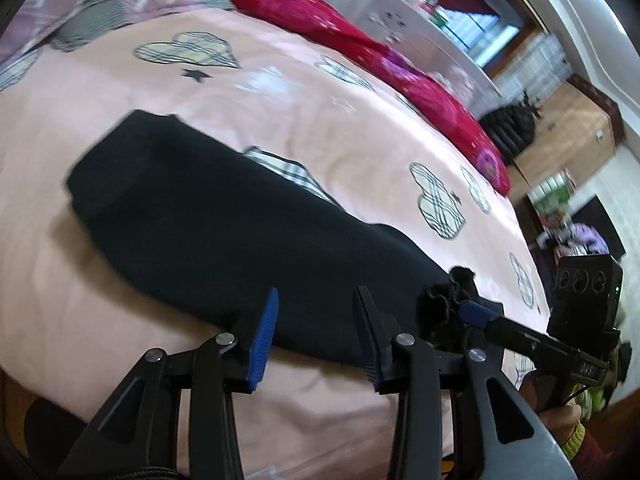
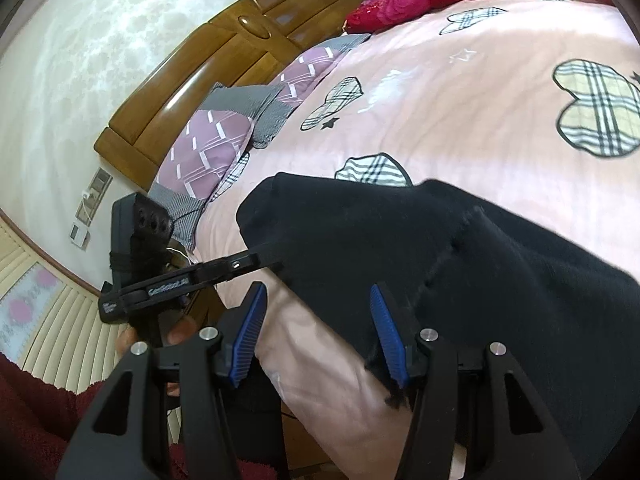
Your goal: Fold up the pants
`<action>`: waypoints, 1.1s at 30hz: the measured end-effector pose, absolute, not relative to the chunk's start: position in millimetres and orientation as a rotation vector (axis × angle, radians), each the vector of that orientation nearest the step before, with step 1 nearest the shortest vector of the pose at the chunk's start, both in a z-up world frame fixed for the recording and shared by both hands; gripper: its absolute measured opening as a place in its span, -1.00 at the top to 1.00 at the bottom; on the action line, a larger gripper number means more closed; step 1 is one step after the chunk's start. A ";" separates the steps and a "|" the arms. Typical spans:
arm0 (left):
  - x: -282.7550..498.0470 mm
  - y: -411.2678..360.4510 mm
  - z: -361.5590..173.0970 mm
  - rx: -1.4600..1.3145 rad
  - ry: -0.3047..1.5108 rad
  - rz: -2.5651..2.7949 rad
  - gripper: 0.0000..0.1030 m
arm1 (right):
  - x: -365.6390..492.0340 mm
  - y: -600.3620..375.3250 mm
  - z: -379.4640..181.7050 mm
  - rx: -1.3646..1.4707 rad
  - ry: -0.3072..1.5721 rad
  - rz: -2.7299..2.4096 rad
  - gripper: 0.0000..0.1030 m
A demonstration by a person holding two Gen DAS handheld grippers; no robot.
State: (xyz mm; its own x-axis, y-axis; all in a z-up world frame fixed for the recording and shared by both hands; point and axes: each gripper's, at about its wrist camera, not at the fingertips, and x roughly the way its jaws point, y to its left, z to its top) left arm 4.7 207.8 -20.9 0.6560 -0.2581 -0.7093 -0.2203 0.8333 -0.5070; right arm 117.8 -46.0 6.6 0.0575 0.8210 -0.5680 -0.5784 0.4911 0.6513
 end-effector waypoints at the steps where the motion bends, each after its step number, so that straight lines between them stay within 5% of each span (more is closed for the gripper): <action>1: 0.2 212.4 -21.0 -0.620 0.864 0.003 0.11 | 120.4 -41.7 8.0 0.268 1.068 1.085 -0.07; 16: -26.3 287.8 -36.0 -0.770 0.872 0.213 -0.18 | 159.4 76.6 24.0 -0.063 1.095 1.142 -0.07; 33: 8.8 330.0 -76.2 -0.890 0.876 0.238 -0.18 | 208.7 221.3 -20.9 -0.341 1.242 1.310 -0.07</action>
